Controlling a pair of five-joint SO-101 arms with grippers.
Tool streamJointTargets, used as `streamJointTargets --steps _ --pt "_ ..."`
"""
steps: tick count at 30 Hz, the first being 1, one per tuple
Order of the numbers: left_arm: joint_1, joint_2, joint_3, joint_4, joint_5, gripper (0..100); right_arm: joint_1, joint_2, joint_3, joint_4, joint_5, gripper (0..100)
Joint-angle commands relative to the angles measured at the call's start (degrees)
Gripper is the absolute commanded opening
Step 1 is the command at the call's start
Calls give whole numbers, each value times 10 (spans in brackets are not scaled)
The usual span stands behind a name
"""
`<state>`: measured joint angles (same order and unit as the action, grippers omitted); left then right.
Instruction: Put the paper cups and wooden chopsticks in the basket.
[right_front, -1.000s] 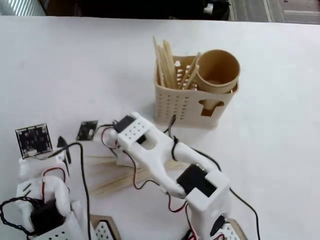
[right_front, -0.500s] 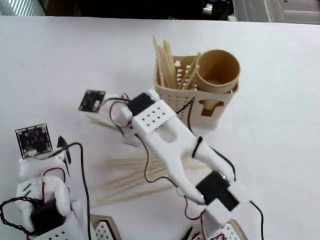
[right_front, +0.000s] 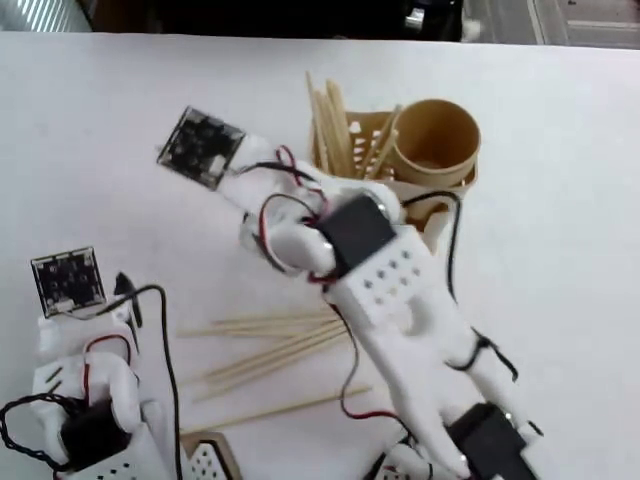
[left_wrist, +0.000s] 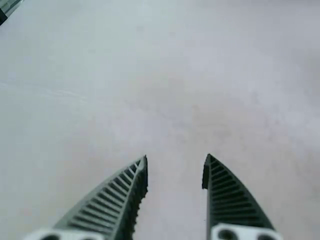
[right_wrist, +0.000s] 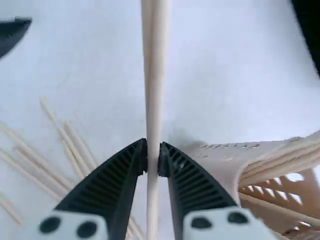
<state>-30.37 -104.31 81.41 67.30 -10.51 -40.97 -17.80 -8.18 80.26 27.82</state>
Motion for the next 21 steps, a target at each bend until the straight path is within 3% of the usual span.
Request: streamJointTargets --steps 1,4,10,16,21 --pt "-5 -3 -3 -16 7 188 7 -55 -81 -1 -32 18" --pt "-5 -3 -3 -16 7 188 18 -80 -120 -32 -42 18" --pt "-5 -3 -3 -16 7 188 113 -125 -91 -189 -118 18" --pt "-5 -3 -3 -16 7 188 199 -157 121 -444 -142 18" --pt "-5 -3 -3 -16 7 188 218 -175 316 -647 -142 18"
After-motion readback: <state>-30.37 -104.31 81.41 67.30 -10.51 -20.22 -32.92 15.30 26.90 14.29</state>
